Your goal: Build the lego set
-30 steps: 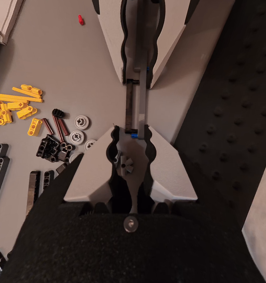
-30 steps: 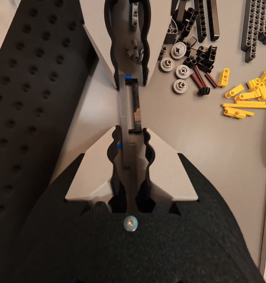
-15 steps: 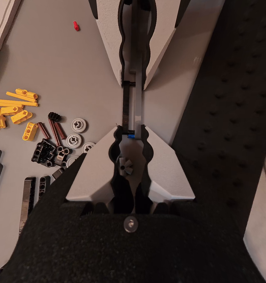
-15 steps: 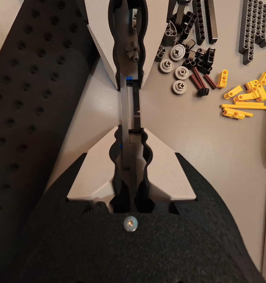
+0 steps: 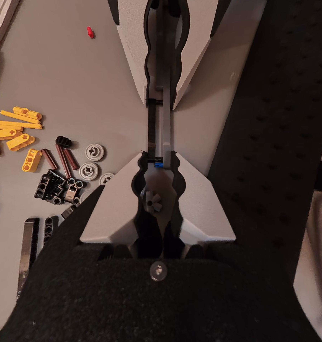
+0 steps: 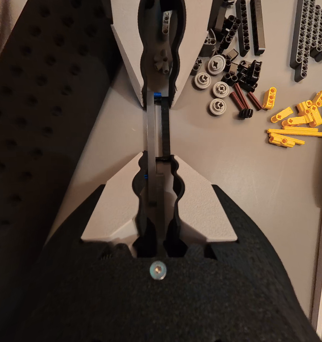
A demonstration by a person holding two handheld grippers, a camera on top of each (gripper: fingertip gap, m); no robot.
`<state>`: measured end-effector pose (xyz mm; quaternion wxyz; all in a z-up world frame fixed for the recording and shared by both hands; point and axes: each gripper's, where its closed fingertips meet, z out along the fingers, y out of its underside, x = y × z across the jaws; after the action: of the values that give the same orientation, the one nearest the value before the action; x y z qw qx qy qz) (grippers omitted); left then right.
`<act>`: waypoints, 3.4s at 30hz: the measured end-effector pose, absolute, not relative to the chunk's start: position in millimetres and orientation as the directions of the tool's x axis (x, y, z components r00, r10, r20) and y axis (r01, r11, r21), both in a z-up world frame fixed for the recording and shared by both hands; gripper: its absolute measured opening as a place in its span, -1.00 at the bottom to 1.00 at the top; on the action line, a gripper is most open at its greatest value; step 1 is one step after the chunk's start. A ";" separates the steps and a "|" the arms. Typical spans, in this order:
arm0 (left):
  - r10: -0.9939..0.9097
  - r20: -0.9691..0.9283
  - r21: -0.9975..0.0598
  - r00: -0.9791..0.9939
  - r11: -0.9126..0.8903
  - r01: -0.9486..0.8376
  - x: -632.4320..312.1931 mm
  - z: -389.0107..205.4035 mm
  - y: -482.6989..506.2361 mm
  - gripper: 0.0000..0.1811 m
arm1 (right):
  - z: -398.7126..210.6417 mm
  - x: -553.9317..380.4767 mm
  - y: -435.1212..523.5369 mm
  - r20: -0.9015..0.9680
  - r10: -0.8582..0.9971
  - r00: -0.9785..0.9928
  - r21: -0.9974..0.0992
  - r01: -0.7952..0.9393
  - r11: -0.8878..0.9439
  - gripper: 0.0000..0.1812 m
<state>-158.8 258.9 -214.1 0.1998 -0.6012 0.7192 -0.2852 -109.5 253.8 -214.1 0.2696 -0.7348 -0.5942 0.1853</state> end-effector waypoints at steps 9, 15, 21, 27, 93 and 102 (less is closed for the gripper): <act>-0.977 0.044 -0.658 -0.208 0.128 -0.742 -154.2 -214.2 259.8 -0.75 | -214.0 -110.8 255.5 0.048 0.973 0.224 -0.619 0.772 -0.148 -0.74; -0.978 0.065 -0.661 -0.199 0.107 -0.743 -153.7 -213.7 261.1 -0.74 | -212.1 -116.9 256.7 0.036 0.972 0.234 -0.627 0.762 -0.160 -0.67; -0.978 0.045 -0.663 -0.205 0.125 -0.739 -153.5 -214.1 261.4 -0.74 | -189.4 -138.3 266.6 -0.078 0.961 0.264 -0.719 0.653 -0.238 -0.70; -0.977 0.033 -0.668 -0.211 0.136 -0.731 -153.6 -214.1 262.0 -0.74 | -191.5 -124.3 275.6 -0.064 0.952 0.298 -0.704 0.663 -0.255 -0.82; -0.979 0.042 -0.685 -0.201 0.118 -0.719 -150.8 -215.0 267.2 -0.76 | -214.0 -103.8 257.9 0.075 0.946 0.317 -0.472 0.846 -0.246 -0.74; -0.977 0.018 -0.680 -0.212 0.144 -0.719 -146.5 -215.3 263.9 -0.76 | -214.8 -100.4 254.1 0.050 0.945 0.322 -0.471 0.842 -0.262 -0.75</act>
<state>-146.5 263.9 -215.3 0.2224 -0.5868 0.7227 -0.2897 -100.4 254.1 -214.8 0.2119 -0.7850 -0.5693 0.1216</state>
